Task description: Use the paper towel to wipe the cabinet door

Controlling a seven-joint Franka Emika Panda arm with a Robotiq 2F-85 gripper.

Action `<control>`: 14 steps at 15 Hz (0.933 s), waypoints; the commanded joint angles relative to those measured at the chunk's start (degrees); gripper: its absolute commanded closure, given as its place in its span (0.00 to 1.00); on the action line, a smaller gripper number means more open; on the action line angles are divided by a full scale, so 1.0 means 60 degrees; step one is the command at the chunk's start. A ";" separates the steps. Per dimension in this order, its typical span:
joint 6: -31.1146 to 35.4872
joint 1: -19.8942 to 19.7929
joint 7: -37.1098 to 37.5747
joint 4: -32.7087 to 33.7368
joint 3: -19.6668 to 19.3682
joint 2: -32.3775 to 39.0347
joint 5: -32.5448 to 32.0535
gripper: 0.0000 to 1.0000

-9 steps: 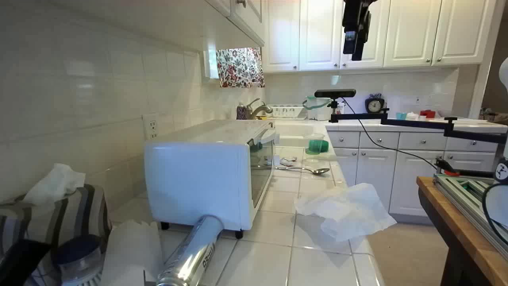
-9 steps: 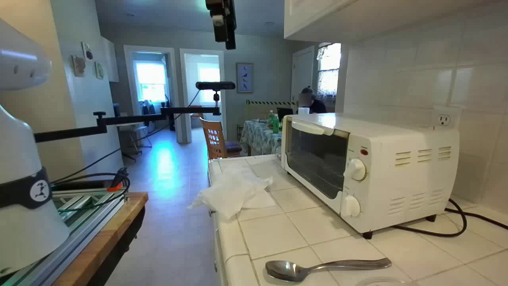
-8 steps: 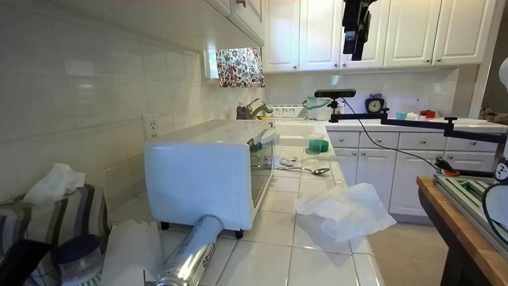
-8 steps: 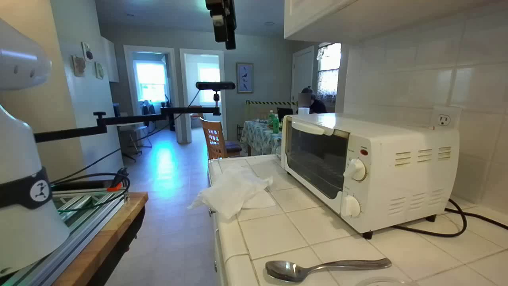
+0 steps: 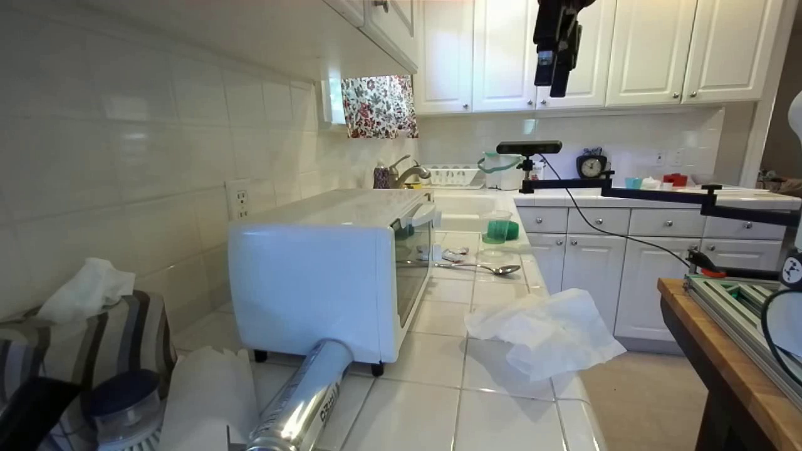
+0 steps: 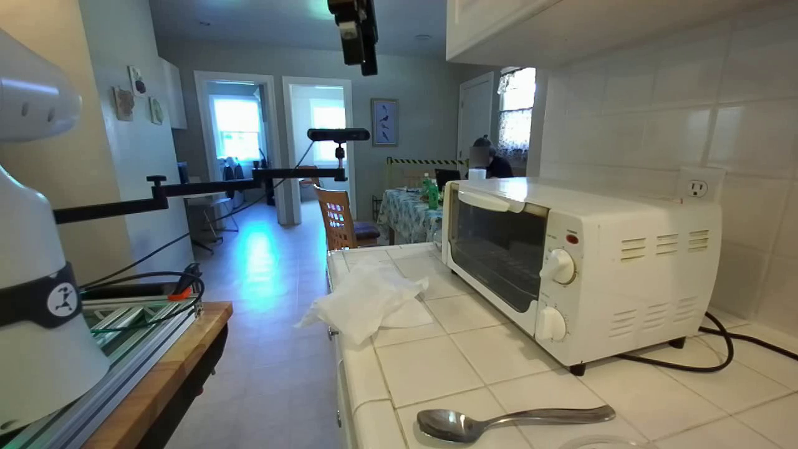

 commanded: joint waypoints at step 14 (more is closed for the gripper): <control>0.4176 0.1088 -0.3107 -0.2767 -0.1073 0.1265 0.1962 0.00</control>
